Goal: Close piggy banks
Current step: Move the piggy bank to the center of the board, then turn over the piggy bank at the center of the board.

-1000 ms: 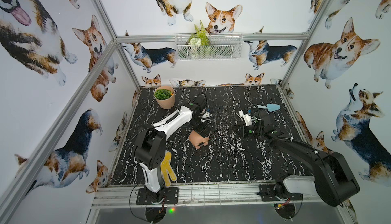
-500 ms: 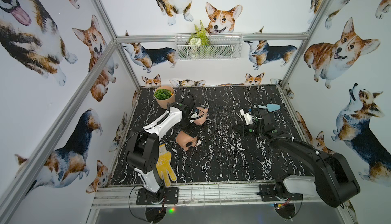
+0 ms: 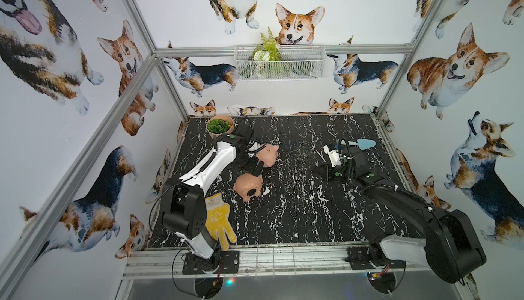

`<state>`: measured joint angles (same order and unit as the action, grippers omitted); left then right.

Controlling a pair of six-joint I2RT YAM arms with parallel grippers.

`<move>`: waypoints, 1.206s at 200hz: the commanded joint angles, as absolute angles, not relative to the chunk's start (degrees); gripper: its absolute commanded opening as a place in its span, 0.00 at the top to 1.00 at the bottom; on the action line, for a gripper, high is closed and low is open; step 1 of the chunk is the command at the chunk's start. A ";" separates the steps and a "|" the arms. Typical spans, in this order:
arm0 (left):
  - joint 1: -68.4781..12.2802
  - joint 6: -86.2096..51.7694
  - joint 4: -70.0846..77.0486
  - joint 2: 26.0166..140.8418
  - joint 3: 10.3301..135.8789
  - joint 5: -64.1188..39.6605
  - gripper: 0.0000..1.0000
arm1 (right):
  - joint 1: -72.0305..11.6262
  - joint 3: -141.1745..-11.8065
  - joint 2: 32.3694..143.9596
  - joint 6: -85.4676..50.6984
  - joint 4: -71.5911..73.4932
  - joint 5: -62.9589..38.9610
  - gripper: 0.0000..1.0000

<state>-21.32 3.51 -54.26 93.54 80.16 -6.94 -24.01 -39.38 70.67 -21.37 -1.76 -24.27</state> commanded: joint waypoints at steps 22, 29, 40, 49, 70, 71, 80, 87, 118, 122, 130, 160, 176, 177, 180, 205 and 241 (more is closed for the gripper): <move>-21.08 -7.65 -47.71 94.57 88.12 -6.87 0.00 | -24.15 -39.77 69.25 -20.21 -3.58 -22.41 0.85; -21.23 -10.03 -46.65 94.69 89.08 -6.24 0.00 | -24.10 -39.81 69.17 -20.22 -3.73 -22.16 0.85; -21.64 -12.89 -44.65 96.25 89.84 -4.97 0.00 | -24.04 -39.83 69.00 -20.05 -4.03 -22.04 0.85; -22.03 -14.60 -43.27 96.97 90.37 -3.55 0.00 | -23.99 -39.90 68.94 -19.95 -4.28 -21.93 0.85; -22.65 -16.72 -40.93 99.61 91.61 -1.60 0.00 | -23.94 -40.01 68.82 -19.67 -4.74 -21.64 0.85; -22.62 -16.80 -40.90 99.82 91.73 -1.55 0.00 | -23.93 -40.00 68.82 -19.72 -4.74 -21.63 0.85; -22.59 -17.35 -40.78 101.55 92.81 -1.47 0.00 | -23.91 -39.99 68.84 -19.65 -4.79 -21.62 0.85; -22.67 -17.49 -40.70 102.96 93.63 -1.62 0.01 | -23.91 -40.00 68.91 -19.65 -4.83 -21.66 0.85; -22.72 -17.62 -40.96 107.93 96.04 -3.40 0.01 | -23.82 -40.08 68.92 -19.71 -5.27 -21.57 0.85; -22.68 -17.71 -40.88 108.41 96.10 -4.25 0.01 | -23.83 -40.08 68.98 -19.71 -5.34 -21.46 0.85; -22.68 -17.75 -40.82 109.75 96.32 -5.76 0.02 | -23.82 -40.02 68.89 -19.74 -5.36 -21.45 0.85; -23.03 -18.36 -38.58 111.45 94.08 -8.84 0.02 | -23.73 -40.22 68.88 -19.60 -5.70 -21.12 0.85; -23.20 -18.91 -36.54 110.23 91.22 -10.02 0.02 | -23.73 -40.34 68.84 -19.42 -6.10 -21.03 0.85; -23.20 -18.95 -36.42 110.18 91.05 -10.06 0.02 | -23.73 -40.34 68.83 -19.38 -6.13 -20.97 0.85; -23.25 -19.10 -36.05 109.99 90.55 -10.31 0.02 | -23.77 -40.39 68.78 -19.34 -6.11 -20.86 0.85; -24.02 -20.07 -35.47 109.00 87.91 -11.53 0.02 | -23.66 -40.18 68.99 -19.49 -5.64 -20.71 0.85; -25.83 -21.33 -34.11 107.21 84.53 -11.82 0.02 | -23.68 -40.08 69.82 -20.12 -5.10 -21.18 0.85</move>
